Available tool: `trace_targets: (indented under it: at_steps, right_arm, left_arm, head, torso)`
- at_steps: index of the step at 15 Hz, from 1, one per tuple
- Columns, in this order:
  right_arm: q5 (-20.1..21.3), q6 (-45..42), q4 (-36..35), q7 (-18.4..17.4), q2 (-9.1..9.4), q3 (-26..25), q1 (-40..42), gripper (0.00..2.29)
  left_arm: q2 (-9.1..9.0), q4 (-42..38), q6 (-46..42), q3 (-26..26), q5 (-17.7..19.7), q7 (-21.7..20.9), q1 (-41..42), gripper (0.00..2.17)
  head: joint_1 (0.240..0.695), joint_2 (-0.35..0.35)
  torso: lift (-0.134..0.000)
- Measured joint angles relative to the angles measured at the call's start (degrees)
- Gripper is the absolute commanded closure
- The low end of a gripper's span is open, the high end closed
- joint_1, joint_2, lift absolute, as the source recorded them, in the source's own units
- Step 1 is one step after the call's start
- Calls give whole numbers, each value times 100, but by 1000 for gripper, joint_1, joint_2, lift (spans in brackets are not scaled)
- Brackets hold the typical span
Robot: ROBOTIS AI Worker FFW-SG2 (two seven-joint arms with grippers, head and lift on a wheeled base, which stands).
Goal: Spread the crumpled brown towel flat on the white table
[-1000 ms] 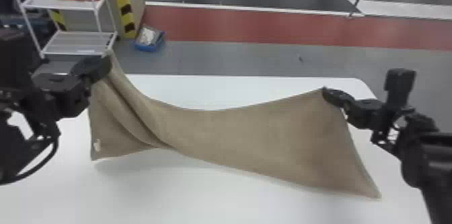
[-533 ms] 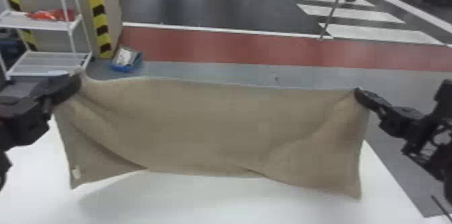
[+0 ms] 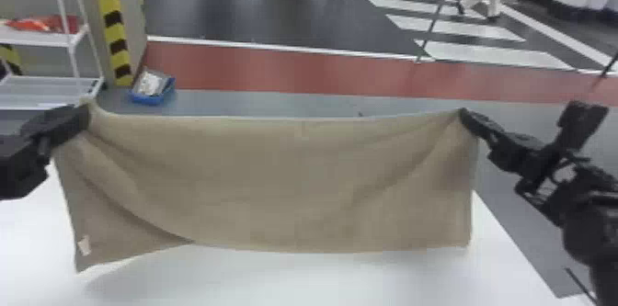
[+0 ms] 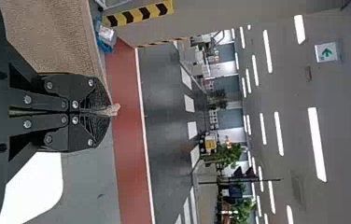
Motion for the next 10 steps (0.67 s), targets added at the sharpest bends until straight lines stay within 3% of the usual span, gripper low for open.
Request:
trace_targets:
  at_steps: [3, 4, 8, 9, 10]
  right_arm:
    - [184, -808, 1000, 13, 34, 497, -841, 1214]
    - [258, -1248, 1460, 11, 37, 692, -1187, 1214]
    - [263, -2523, 2857, 263, 28, 959, -2294, 1214]
    - [225, -2605, 2987, 373, 7, 953, -2392, 1210]
    - [186, -2618, 3031, 447, -63, 965, -2337, 1214]
  left_arm:
    - [36, 1015, -1153, -381, 57, -165, -632, 1720]
    - [43, 1481, -1654, -542, 112, -262, -954, 1720]
    - [-275, 2735, -2823, -896, 248, -553, -2037, 1720]
    - [-313, 2909, -2996, -949, 249, -650, -2187, 1720]
    - [-318, 3060, -3162, -989, 254, -824, -2249, 1720]
  head:
    - [508, -212]
    - [466, -196]
    - [378, -187]
    - [346, -191]
    - [345, -194]
  torso:
    - [-124]
    - [-124]
    - [-124]
    - [-124]
    - [-124]
